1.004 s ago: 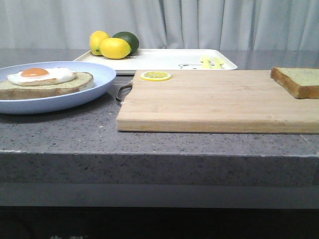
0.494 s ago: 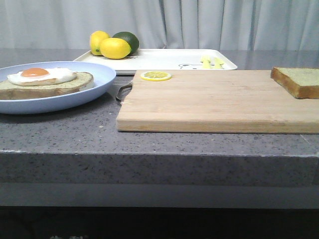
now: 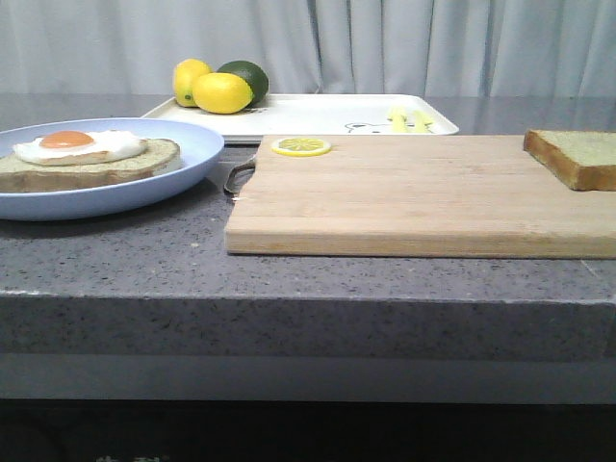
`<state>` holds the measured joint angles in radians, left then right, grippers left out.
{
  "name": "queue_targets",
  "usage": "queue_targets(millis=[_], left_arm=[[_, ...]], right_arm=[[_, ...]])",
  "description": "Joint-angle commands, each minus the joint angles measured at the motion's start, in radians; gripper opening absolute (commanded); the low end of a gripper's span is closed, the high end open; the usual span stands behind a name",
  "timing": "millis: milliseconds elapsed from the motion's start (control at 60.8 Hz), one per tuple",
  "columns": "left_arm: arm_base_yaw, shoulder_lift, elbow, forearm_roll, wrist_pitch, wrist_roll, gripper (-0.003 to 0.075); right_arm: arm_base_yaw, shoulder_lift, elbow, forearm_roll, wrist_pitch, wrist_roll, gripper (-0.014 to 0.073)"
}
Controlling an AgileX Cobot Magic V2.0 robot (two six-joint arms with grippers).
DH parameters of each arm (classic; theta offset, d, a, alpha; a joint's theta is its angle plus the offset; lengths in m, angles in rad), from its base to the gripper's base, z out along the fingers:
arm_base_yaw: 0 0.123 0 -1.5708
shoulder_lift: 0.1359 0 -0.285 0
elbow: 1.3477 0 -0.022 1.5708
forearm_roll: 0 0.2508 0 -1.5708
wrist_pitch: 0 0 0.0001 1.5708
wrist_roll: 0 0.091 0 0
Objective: Place bread and move sandwich to tray
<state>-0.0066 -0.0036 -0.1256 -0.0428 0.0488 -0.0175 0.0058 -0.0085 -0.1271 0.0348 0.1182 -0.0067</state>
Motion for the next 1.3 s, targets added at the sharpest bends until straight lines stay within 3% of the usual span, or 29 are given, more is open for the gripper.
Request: queue_targets(millis=[0,263,461,757,1136,1218,1284], left_arm=[[0.002,0.0,-0.133,0.019,-0.026,-0.001,-0.0018],[0.002,0.195,-0.536,0.037,0.332,0.001,-0.0018],[0.002,0.366,-0.717,0.043,0.554,0.001,-0.0018],[0.002,0.481,-0.686,0.043,0.559,0.001,-0.0018],[0.002,0.516,-0.642,0.028,0.559,0.001,-0.0013],[0.002,0.518,-0.642,0.028,0.558,0.001,0.0039],[0.002,0.518,-0.642,0.028,0.558,0.001,0.0141]], right_arm=[[-0.005,-0.007,-0.129,-0.011,0.024,-0.002,-0.0068],[-0.005,0.179,-0.437,-0.016,0.267,-0.003,-0.0068],[-0.005,0.373,-0.601,-0.016,0.458,-0.003,-0.0068],[-0.005,0.541,-0.619,-0.016,0.513,-0.003,-0.0068],[-0.005,0.593,-0.619,-0.015,0.564,-0.003,-0.0062],[-0.005,0.593,-0.619,-0.016,0.585,-0.003,0.0019],[-0.005,0.593,-0.619,-0.018,0.595,-0.003,0.014]])
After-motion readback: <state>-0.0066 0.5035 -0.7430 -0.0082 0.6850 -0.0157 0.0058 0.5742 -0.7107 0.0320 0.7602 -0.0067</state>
